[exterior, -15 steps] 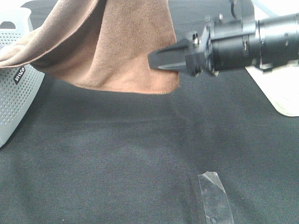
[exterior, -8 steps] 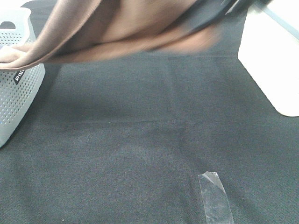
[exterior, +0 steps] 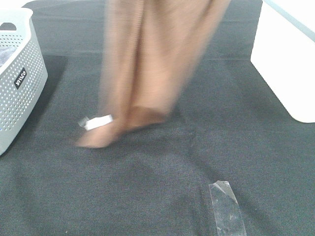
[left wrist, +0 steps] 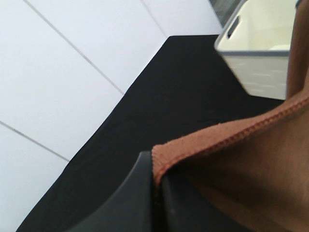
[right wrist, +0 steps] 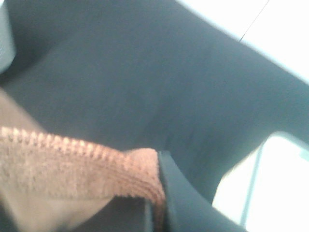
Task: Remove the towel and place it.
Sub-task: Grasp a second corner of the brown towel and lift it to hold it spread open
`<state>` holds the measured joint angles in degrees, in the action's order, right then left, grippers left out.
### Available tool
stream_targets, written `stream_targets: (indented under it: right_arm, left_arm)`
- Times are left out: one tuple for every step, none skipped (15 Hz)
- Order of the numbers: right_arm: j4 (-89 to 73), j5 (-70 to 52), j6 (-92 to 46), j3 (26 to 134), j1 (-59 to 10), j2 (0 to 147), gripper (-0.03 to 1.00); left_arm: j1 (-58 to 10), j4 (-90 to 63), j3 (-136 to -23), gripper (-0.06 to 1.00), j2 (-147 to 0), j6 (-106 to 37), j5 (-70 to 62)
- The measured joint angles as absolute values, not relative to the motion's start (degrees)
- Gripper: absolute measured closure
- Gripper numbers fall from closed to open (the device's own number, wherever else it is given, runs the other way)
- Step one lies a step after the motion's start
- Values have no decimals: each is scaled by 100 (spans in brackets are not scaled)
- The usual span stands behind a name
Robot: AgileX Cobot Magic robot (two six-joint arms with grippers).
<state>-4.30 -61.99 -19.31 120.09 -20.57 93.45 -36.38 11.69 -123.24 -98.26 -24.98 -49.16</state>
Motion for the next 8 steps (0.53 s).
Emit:
stream_targets:
  right_arm:
    - [-390, -5913, -1931, 12313, -2057, 9523, 96]
    - [-361, -5558, -1931, 12519, -2057, 9654, 96]
    - [-275, -5220, -1931, 12639, -2057, 9763, 96]
    - [-189, -4893, -1931, 12668, -2057, 9855, 96]
    - [-69, -4544, -1931, 12680, -2057, 9958, 96]
    - [0, -4183, -1931, 12691, -2057, 10061, 96]
    - [63, -3753, -1931, 12691, -2057, 10181, 96]
    - [80, -3335, -1931, 12691, -2057, 10279, 96]
  left_arm:
    - [-3507, 1169, -12324, 94, -9918, -2578, -4784]
    - [-3398, 1175, -12324, 94, -10015, -2659, -4589]
    - [-3300, 1186, -12324, 94, -10124, -2716, -4291]
    - [-3237, 1255, -12324, 94, -10210, -2733, -3965]
    - [-3186, 1375, -12324, 94, -10302, -2739, -3558]
    - [-3128, 1530, -12324, 94, -10376, -2739, -3134]
    - [-3031, 1696, -12324, 94, -10456, -2739, -2681]
    - [-2905, 1885, -12324, 94, -10548, -2739, -2126]
